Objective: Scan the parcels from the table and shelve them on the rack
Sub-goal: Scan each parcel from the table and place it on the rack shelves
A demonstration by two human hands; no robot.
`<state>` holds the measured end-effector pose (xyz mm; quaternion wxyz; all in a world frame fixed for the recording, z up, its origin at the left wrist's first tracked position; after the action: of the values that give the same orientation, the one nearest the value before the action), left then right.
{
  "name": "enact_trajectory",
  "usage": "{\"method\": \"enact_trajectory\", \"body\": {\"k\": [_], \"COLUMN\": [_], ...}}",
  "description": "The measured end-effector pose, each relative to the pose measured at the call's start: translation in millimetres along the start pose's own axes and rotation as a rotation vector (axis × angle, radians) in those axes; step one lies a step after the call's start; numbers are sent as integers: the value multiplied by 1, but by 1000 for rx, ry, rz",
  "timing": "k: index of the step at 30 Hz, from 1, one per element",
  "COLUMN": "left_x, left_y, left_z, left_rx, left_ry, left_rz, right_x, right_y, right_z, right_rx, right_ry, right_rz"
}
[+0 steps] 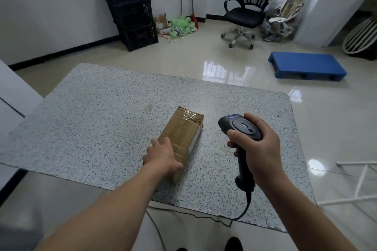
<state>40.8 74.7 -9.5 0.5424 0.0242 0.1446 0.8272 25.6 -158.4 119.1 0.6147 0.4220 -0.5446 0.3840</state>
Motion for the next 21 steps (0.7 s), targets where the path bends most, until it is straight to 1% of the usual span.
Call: {"method": "enact_trajectory", "body": {"k": [5, 9, 12, 15, 21], "left_x": [11, 20, 14, 6, 11], "left_y": [-5, -6, -2, 0, -2], "left_z": [7, 9, 7, 3, 0], "left_rx": [96, 166, 167, 159, 100], "left_ry": [128, 59, 15, 32, 79], "left_rz": [87, 63, 25, 5, 25], "right_x": [0, -1, -1, 0, 3], "right_y": [3, 6, 7, 8, 11], "right_z": [2, -2, -7, -9, -8], "right_rx": [-11, -4, 4, 8, 8], "right_ry": [3, 9, 11, 20, 21], "right_rz": [4, -5, 2, 6, -1]}}
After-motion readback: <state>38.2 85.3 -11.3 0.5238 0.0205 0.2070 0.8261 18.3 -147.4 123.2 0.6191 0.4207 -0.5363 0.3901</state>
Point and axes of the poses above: each hand's wrist, its own y-axis away from the middle knuckle, its own z-axis out of the back of the hand, x = y × z, the point moved 1 cm from there along -y, towards the middle knuckle, and after that the axes turned 15 degrees about -x, right-handed, at the moved point
